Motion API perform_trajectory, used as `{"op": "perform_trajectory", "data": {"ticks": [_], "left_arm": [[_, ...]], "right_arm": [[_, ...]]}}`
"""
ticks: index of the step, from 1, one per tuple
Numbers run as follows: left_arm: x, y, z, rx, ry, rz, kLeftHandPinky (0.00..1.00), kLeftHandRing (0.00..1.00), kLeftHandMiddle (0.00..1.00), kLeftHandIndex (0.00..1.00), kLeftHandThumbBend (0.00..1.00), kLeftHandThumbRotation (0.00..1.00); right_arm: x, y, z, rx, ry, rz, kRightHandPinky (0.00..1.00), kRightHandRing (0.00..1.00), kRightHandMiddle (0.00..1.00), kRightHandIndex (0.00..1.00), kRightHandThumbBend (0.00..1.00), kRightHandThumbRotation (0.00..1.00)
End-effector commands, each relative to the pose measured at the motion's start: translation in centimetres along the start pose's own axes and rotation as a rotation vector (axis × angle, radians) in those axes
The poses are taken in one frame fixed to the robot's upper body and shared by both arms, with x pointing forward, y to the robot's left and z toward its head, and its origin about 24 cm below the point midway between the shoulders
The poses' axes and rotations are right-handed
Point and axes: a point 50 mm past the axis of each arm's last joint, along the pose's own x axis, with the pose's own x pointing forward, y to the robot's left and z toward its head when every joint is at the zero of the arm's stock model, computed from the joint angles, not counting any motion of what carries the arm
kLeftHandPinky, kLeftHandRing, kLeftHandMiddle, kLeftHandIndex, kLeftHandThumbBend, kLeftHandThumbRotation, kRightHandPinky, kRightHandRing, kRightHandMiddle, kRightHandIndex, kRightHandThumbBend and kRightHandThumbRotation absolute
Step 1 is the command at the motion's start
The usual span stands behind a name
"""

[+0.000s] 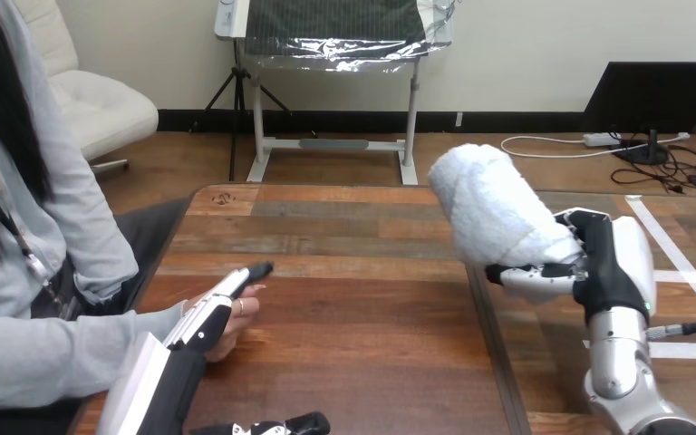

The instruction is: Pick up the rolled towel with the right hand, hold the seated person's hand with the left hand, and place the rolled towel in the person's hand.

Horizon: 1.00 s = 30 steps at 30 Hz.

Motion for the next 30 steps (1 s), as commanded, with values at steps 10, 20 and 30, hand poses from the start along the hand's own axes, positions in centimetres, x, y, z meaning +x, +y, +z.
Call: {"op": "perform_trajectory", "data": {"ticks": [10,20,30], "left_arm": [[1.5,1.8,0.7,0.17,-0.028,-0.032,0.86,0.9,0.91,0.89,1.0,0.4],[1.9,3.1,0.1,0.258,0.0,-0.075,0.86,0.91,0.91,0.9,1.0,0.38],[2.4,4.6,-0.5,0.346,0.03,-0.104,0.85,0.9,0.9,0.89,1.0,0.38]], "right_arm": [[0.9,0.1,3.7,0.089,-0.192,-0.053,0.3,0.36,0.44,0.45,0.82,0.0],[0.2,0.9,3.9,0.148,-0.229,-0.034,0.3,0.35,0.43,0.45,0.82,0.0],[-0.3,1.4,4.0,0.185,-0.247,-0.017,0.29,0.34,0.42,0.44,0.82,0.0]]}}
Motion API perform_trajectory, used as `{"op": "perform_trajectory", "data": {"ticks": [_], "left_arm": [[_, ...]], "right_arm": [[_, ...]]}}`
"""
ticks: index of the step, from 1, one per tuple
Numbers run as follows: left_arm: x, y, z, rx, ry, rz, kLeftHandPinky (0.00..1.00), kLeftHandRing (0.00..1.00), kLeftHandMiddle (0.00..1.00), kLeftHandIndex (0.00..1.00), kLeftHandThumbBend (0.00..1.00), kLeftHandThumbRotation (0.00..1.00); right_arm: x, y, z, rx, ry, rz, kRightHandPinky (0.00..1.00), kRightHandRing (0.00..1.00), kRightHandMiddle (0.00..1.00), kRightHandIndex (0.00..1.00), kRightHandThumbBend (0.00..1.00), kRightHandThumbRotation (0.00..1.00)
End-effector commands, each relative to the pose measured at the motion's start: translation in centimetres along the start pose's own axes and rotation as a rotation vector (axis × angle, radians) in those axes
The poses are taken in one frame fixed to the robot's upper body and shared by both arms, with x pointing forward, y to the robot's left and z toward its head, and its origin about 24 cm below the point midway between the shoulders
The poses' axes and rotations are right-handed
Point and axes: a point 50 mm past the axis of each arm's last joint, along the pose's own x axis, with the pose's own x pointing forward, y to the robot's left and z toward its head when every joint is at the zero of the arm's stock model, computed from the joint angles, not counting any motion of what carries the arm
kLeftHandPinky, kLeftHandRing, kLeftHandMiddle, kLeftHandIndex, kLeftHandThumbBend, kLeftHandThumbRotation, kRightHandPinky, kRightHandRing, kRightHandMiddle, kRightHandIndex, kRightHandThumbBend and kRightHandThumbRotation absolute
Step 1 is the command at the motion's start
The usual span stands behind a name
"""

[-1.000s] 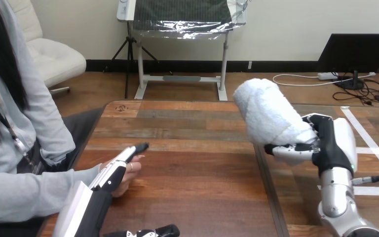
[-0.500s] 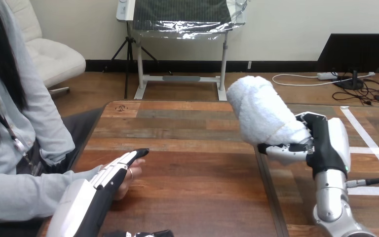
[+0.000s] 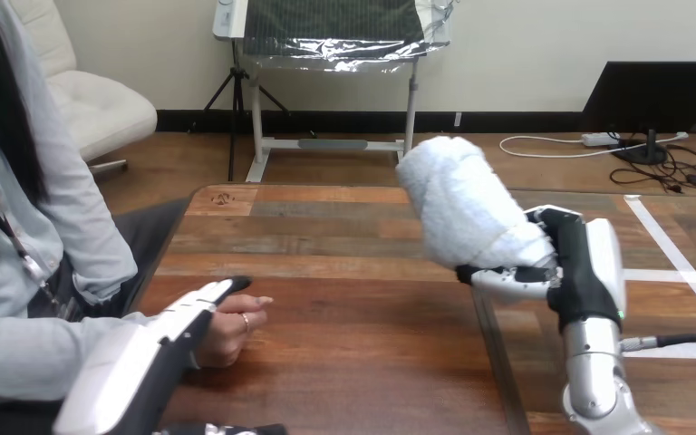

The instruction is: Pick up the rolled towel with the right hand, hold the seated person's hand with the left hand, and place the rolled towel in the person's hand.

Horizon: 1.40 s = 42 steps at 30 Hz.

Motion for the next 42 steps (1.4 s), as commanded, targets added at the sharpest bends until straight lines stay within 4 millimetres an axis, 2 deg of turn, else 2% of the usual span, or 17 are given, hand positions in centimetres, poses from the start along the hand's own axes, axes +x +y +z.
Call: {"op": "perform_trajectory", "data": {"ticks": [1,16,29,42], "left_arm": [[1.7,2.3,0.5,0.099,-0.064,0.036,0.85,0.9,0.9,0.89,1.0,0.38],[3.2,5.4,-0.6,0.256,-0.054,0.008,0.86,0.92,0.92,0.9,1.0,0.32],[5.4,7.9,-1.1,0.341,-0.044,-0.008,0.84,0.91,0.91,0.88,1.0,0.27],[7.5,9.0,-2.1,0.404,-0.031,-0.045,0.84,0.9,0.91,0.88,1.0,0.24]], "right_arm": [[1.7,-0.3,3.1,0.079,-0.137,-0.048,0.29,0.34,0.42,0.44,0.82,0.0],[1.1,0.0,3.3,0.07,-0.196,-0.036,0.28,0.32,0.41,0.43,0.82,0.0],[0.6,0.1,3.1,0.061,-0.22,-0.03,0.27,0.31,0.4,0.43,0.83,0.0],[0.2,0.1,2.9,0.07,-0.226,-0.029,0.26,0.3,0.39,0.43,0.82,0.0]]}}
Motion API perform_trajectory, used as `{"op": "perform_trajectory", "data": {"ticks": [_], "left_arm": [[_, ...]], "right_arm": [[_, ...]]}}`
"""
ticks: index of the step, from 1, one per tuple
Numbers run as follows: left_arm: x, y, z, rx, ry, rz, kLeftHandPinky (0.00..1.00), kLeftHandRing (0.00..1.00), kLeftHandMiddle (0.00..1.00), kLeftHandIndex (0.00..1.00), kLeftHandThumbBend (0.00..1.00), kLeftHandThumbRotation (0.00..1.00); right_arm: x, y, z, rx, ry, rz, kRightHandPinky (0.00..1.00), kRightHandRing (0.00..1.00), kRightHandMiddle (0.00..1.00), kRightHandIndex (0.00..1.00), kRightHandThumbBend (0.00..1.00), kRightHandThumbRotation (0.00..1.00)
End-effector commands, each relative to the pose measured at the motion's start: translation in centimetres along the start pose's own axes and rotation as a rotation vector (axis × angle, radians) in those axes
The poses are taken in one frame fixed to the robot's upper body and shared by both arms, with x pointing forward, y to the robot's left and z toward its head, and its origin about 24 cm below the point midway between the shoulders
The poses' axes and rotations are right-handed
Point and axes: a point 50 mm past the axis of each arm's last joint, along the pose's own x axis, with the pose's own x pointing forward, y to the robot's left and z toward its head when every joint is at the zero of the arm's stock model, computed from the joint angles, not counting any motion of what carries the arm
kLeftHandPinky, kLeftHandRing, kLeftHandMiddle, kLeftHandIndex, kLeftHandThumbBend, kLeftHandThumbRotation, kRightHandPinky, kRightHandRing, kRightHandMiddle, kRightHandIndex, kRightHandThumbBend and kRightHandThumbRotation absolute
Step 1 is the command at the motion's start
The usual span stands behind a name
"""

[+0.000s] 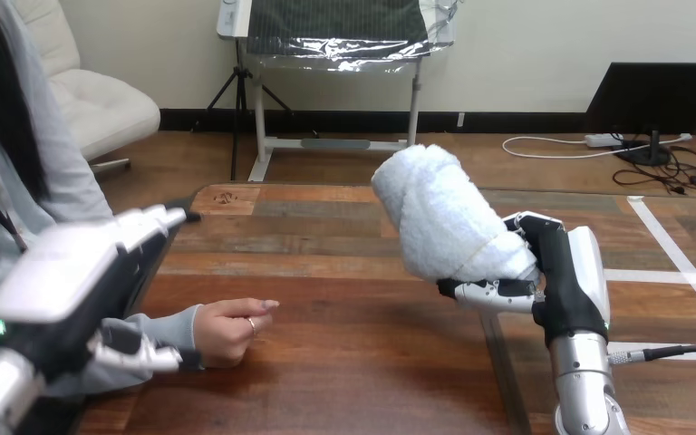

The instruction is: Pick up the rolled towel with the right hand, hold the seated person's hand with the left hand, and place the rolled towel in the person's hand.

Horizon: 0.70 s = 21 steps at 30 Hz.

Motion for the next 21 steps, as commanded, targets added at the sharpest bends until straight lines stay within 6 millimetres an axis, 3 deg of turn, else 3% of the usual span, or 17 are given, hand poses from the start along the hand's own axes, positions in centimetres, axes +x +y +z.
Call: {"op": "perform_trajectory", "data": {"ticks": [1,21], "left_arm": [[1.8,1.2,-0.5,0.04,-0.018,0.018,0.84,0.9,0.91,0.88,1.0,0.24],[4.3,0.9,-2.8,0.132,0.034,-0.072,0.83,0.88,0.89,0.87,1.0,0.24]], "right_arm": [[1.9,-0.9,2.7,0.053,-0.146,-0.067,0.26,0.31,0.39,0.43,0.82,0.0],[1.2,-0.9,2.5,0.106,-0.165,-0.056,0.25,0.3,0.4,0.43,0.8,0.0]]}}
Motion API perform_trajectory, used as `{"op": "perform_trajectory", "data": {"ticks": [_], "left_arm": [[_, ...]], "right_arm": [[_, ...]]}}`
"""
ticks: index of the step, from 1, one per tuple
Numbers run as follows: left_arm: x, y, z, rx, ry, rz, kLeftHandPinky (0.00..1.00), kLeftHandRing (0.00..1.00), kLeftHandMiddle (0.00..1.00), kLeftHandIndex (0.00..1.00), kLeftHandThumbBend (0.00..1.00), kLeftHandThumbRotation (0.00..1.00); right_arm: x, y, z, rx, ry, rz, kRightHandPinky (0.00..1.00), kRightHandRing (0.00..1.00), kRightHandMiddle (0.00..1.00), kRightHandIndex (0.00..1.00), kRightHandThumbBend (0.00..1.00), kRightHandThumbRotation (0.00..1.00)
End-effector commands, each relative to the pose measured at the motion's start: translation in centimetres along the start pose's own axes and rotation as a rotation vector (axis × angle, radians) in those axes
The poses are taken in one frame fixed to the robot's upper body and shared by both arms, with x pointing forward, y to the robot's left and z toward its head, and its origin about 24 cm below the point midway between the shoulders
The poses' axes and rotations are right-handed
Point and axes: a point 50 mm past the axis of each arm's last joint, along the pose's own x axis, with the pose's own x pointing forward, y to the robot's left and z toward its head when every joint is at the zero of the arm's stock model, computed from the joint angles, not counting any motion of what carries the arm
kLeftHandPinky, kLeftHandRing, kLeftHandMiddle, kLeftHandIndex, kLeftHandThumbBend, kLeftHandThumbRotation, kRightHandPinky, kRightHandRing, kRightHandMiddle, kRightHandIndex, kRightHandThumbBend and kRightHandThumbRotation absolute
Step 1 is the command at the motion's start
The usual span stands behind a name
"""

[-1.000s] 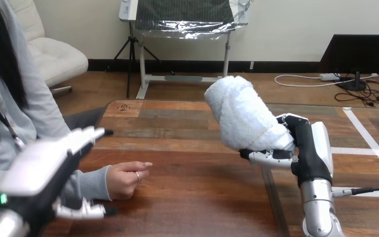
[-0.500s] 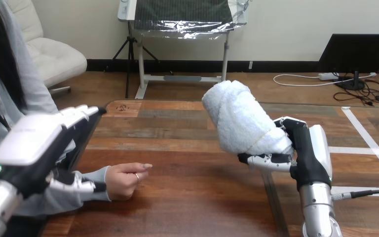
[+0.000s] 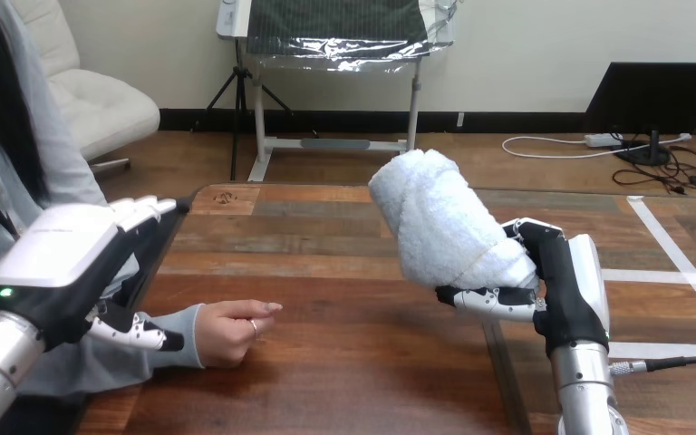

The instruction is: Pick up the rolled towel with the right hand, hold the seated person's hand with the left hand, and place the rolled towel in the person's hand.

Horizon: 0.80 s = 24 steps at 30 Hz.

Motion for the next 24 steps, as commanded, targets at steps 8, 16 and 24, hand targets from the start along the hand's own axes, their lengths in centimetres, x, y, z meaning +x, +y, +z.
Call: {"op": "perform_trajectory", "data": {"ticks": [8,16,24], "left_arm": [[2.5,0.9,-1.3,0.058,0.004,-0.017,0.82,0.87,0.88,0.86,1.0,0.26],[3.2,0.3,-1.9,0.063,0.017,-0.084,0.83,0.86,0.87,0.86,1.0,0.28],[3.7,-0.4,-2.3,0.054,0.031,-0.149,0.84,0.87,0.87,0.87,1.0,0.32]], "right_arm": [[1.8,-0.8,2.9,0.097,-0.167,-0.067,0.25,0.3,0.41,0.43,0.81,0.0],[1.5,-0.9,3.0,0.139,-0.187,-0.062,0.25,0.3,0.41,0.43,0.8,0.0],[1.2,-1.0,3.0,0.155,-0.208,-0.064,0.26,0.3,0.41,0.44,0.79,0.0]]}}
